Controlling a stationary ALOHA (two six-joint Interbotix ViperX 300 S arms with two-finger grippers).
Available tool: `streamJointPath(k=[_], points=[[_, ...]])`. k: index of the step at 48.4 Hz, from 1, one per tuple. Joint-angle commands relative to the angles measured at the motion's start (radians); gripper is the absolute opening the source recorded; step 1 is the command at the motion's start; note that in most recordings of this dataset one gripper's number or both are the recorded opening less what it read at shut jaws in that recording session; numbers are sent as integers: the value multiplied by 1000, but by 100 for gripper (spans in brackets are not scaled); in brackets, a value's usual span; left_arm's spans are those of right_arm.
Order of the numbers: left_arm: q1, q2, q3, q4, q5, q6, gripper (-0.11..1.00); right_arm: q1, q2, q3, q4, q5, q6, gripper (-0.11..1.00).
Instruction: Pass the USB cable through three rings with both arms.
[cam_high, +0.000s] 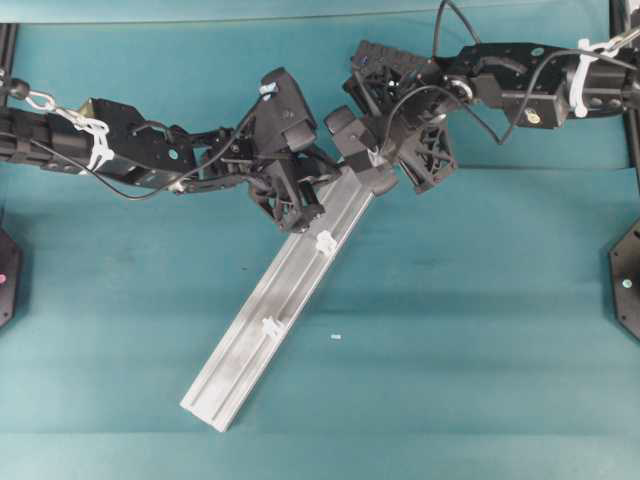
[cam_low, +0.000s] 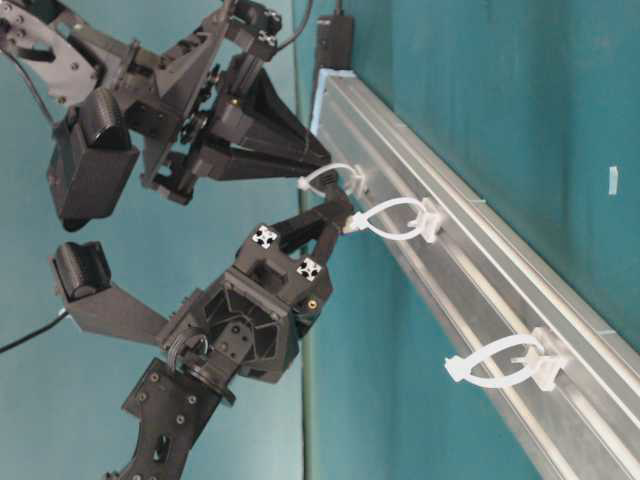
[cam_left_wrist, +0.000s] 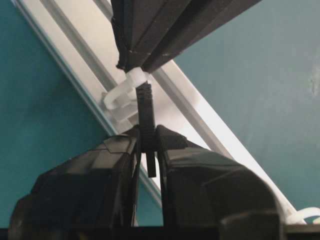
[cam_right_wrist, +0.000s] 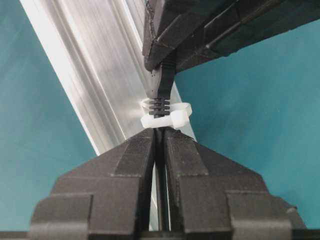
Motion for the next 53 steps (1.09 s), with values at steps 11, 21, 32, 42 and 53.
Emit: streamJointPath(k=[11, 21, 32, 42, 53], points=[[-3, -54, -15, 3, -9, 0, 10, 3, -2, -5, 6, -17, 6, 10], [-3, -58, -14, 3, -8, -14, 10, 2, -2, -5, 14, -20, 60, 14], [-3, -84, 3, 3, -5, -18, 10, -8, -18, -5, 9, -17, 160, 71], [-6, -112, 8, 3, 20, -67, 10, -9, -63, 14, 9, -25, 167, 85], [-8, -126, 12, 3, 61, -186, 10, -8, -98, 28, 9, -64, 167, 84]])
